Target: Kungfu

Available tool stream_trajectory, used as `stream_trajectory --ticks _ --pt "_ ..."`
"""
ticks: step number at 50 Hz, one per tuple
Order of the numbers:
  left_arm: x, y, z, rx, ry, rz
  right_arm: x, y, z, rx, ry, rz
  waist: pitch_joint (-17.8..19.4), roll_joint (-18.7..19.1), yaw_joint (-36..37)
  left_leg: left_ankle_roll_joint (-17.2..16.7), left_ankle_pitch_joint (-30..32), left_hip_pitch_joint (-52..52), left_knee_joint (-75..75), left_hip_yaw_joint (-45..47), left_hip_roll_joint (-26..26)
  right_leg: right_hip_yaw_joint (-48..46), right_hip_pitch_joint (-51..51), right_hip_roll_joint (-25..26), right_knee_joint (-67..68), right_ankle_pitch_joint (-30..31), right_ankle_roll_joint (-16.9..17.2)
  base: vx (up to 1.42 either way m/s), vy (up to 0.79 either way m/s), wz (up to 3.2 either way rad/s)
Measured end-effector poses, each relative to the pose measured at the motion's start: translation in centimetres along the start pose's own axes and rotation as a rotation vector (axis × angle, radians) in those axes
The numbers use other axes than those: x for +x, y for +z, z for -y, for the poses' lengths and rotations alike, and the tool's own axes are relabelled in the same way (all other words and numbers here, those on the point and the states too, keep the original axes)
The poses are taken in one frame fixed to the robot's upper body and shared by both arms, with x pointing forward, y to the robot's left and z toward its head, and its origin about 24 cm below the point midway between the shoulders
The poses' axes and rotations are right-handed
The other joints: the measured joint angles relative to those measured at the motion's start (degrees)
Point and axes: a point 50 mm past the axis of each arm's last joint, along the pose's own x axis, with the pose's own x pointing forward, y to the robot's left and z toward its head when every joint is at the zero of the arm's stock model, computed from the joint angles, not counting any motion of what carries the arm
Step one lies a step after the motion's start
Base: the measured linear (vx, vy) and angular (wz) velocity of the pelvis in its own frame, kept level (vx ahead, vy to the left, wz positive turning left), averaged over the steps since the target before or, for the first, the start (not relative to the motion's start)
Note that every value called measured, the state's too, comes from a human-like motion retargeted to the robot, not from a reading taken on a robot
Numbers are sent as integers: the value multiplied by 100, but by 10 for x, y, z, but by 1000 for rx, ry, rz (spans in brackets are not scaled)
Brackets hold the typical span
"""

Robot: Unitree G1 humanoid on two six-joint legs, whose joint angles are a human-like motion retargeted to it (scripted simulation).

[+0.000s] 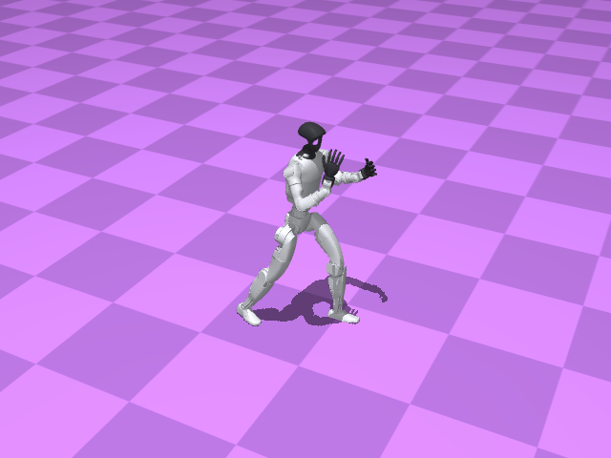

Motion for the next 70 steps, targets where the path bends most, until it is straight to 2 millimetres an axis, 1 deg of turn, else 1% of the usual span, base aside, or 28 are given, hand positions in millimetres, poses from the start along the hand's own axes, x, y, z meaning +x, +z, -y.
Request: stream_trajectory --ticks 2,3,5,6,7,8,9,10,12,13,15,17,19,22,25,28,31,34,37,40,44,47,52,57,60,62,65,70 --pt "-11 21 -37 246 104 -88 31 -15 34 -286 85 -6 1 -385 1469 -29 50 -63 -64 66 -30 -178 40 25 -48 -73 32 -2 -52 88" --pt "-12 32 -59 403 174 -126 49 -23 58 -474 142 -24 185 -538 2227 -48 62 -74 -70 48 -16 -177 57 48 -56 -99 53 -21 -61 42" --pt "-34 56 -124 828 402 -262 77 -57 95 -844 272 -169 518 -627 3096 -92 113 -107 -87 -41 -20 -141 103 113 -80 -171 74 -27 -42 42" --pt "-71 63 -162 1091 563 -445 73 -99 105 -1042 291 -381 529 -550 3113 -110 169 -107 -121 -115 -71 -144 137 143 -85 -212 66 -17 -10 71" --pt "-117 70 -194 1311 711 -685 61 -128 121 -1258 323 -627 507 -494 3085 -126 230 -107 -163 -192 -135 -155 172 175 -94 -244 60 -1 11 93" --pt "-174 76 -216 1488 871 -1027 39 -141 145 -1482 301 -986 416 -479 2968 -139 303 -104 -221 -273 -221 -181 209 208 -112 -259 58 14 16 104" --pt "-228 85 -221 1532 975 -1422 11 -146 158 -1601 329 -1265 338 -489 2846 -165 380 -98 -288 -376 -299 -227 256 263 -146 -243 48 24 17 114" --pt "-277 94 -210 1446 1038 -1841 -22 -149 161 -1643 392 -1511 267 -511 2720 -198 460 -90 -360 -491 -372 -281 307 329 -188 -211 35 20 5 113" --pt "-315 118 -195 1195 951 -2110 -25 -154 154 -1552 414 -1383 289 -511 2589 -272 639 -2 -545 -710 -473 -294 401 517 -249 -98 3 7 -9 94" --pt "-321 125 -193 1240 1045 -2070 -20 -156 147 -1530 431 -1220 324 -500 2610 -309 697 59 -620 -774 -496 -263 420 580 -248 -72 -5 -5 -9 50" --pt "-314 114 -192 1357 1142 -1761 -17 -154 135 -1559 465 -891 377 -497 2785 -354 767 198 -766 -755 -478 -218 431 572 -230 -136 -52 -12 -1 -3" --pt "-294 101 -193 1475 1140 -1444 -24 -149 134 -1622 435 -730 366 -563 3011 -374 834 231 -871 -660 -419 -224 431 509 -267 -325 -174 -11 -2 -33" --pt "-285 96 -194 1552 1154 -1341 -38 -152 135 -1603 475 -809 302 -664 2996 -395 953 233 -984 -690 -440 -183 427 564 -285 -467 -249 1 -17 17" --pt "-255 81 -202 1544 1016 -1258 -54 -159 133 -1555 520 -948 227 -674 2697 -448 1200 346 -1250 -922 -514 -205 426 752 -220 -503 -250 -4 -15 60" --pt "-201 60 -209 1534 897 -1046 -54 -164 120 -1544 594 -872 261 -534 2505 -487 1380 495 -1477 -1023 -462 -285 488 847 -233 -468 -261 -16 1 15" --pt "-117 50 -202 1527 726 -679 -50 -168 102 -1509 672 -730 268 -539 2466 -417 1422 630 -1599 -953 -369 -194 490 848 -232 -432 -277 -8 -4 -28" --pt "-25 46 -170 1461 503 -333 -44 -175 78 -1448 752 -643 250 -543 2389 -329 1388 741 -1642 -811 -218 -106 477 824 -209 -374 -282 -7 -3 -54" --pt "47 49 -122 1407 233 -102 -37 -184 42 -1357 882 -558 199 -462 2150 -280 1305 825 -1630 -671 -24 -24 443 824 -190 -303 -305 -7 4 -65" --pt "93 46 -73 1394 -50 -1 -30 -189 2 -1287 1017 -448 149 -354 1810 -197 1186 903 -1590 -479 185 93 373 803 -165 -230 -351 -8 4 -79" --pt "114 36 -36 1455 -298 3 -21 -187 -32 -1287 1109 -303 153 -234 1491 -86 1006 1014 -1520 -174 450 248 263 699 -118 -154 -376 -8 1 -113" --pt "117 34 -22 1573 -457 -50 -12 -177 -66 -1284 1125 -93 183 -120 1132 18 724 1244 -1448 357 894 554 -8 481 -61 -14 -416 -13 0 -167" --pt "109 40 -17 1522 -472 -7 -18 -169 -83 -1161 1090 -7 202 -130 1019 27 544 1535 -1468 716 1180 783 -272 213 -34 149 -424 -18 -5 -218" --pt "93 50 -2 1362 -506 116 -22 -162 -88 -1143 1117 71 138 -137 869 -29 324 1997 -1555 1403 1576 598 -789 -352 -58 611 -422 -24 -13 -214" --pt "77 48 -8 1321 -496 44 -25 -153 -101 -1087 1105 110 88 158 574 -233 298 2364 -1609 2209 2243 -440 -1413 -973 245 1058 -717 -33 -16 -210" --pt "59 36 -8 1224 -469 -10 -39 -151 -108 -1020 1126 54 77 266 213 -310 440 2692 -1801 2649 2414 -786 -1822 -1311 476 1844 -572 -36 -31 -173" --pt "44 22 -5 1138 -459 -51 -58 -149 -114 -938 1160 -8 80 287 -147 -357 605 2947 -2003 2949 2461 -963 -2017 -1444 546 2149 -371 -28 -38 -134" --pt "16 -6 6 996 -469 -137 -96 -142 -117 -797 1198 -110 203 470 -795 -438 917 3342 -2419 3196 2646 -248 -2655 -1220 1345 1689 -312 -20 -51 -92" --pt "-37 -84 50 753 -602 -338 -192 -118 -86 -622 1267 -341 455 584 -2026 -482 1389 3258 -2642 3123 2953 -507 -3252 -1227 2517 912 -341 -21 -60 -5"
